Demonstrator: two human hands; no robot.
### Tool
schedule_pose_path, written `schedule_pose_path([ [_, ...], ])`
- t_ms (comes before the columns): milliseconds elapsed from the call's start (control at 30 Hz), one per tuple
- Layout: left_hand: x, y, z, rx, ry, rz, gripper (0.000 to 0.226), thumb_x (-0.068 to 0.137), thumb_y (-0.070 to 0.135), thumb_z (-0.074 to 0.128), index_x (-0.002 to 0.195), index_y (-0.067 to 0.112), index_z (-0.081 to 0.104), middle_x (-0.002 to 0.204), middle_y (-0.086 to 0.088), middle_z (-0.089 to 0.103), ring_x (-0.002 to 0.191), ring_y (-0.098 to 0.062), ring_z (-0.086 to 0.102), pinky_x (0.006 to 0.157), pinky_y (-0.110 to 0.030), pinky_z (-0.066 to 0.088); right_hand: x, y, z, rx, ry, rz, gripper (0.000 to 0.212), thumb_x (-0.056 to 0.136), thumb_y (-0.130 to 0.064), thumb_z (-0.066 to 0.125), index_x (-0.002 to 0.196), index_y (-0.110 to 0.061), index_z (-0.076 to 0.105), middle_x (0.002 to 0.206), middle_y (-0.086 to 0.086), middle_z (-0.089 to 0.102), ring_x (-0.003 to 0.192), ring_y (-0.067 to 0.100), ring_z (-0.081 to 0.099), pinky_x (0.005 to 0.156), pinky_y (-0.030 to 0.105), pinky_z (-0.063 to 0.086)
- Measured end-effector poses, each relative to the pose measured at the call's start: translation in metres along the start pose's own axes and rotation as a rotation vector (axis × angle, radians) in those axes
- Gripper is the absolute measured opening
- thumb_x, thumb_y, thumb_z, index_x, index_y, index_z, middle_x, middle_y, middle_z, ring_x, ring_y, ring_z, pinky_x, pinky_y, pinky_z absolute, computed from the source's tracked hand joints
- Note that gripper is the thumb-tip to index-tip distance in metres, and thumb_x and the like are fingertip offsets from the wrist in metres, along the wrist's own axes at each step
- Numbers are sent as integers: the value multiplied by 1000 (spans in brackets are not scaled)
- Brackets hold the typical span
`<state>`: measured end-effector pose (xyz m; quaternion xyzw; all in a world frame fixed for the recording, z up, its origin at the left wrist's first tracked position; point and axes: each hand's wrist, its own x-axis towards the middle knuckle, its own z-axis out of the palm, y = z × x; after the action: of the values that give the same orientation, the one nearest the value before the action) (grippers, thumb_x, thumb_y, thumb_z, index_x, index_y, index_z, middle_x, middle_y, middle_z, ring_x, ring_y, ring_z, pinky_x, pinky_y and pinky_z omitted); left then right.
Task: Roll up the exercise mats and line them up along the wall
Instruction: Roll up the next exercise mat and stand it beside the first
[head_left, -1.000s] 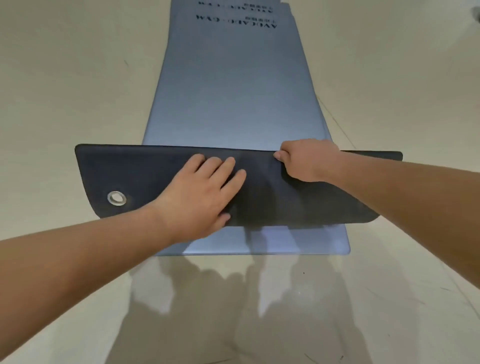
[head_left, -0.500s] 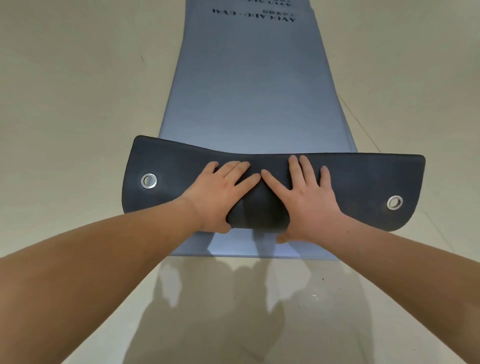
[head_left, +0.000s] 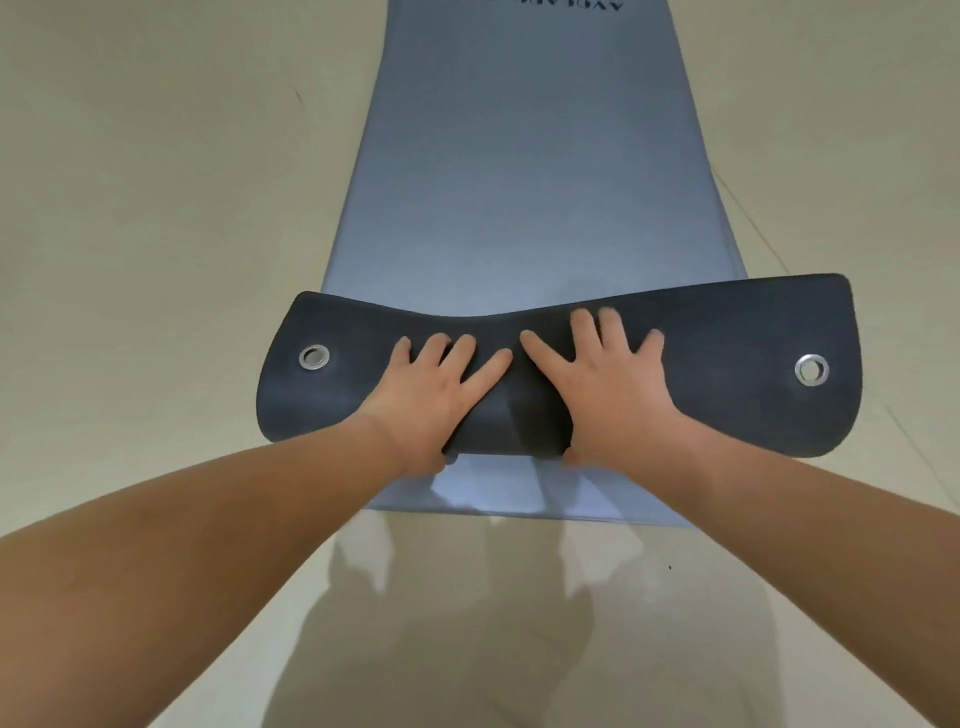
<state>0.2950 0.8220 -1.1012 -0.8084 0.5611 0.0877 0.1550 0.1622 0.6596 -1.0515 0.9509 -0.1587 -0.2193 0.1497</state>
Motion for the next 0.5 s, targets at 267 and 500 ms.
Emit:
schedule_pose_path([
  [267,9,-5,-26,-174,-120,72,111,78,52,81,159,34,7,134,-2,44,114,-27,53,81,-45,53,-1,11,14,34,-20,-84,123,76,-55,81,162,-35,-6,143,15,40,128,37,45,98,56,45],
  [500,-24,21,-66,-293,-252,167,91,72,39,85,147,35,34,110,6,49,85,-22,61,71,-38,54,-43,35,-2,167,-175,-245,102,75,-41,83,153,-43,18,113,-1,49,95,24,59,76,41,56],
])
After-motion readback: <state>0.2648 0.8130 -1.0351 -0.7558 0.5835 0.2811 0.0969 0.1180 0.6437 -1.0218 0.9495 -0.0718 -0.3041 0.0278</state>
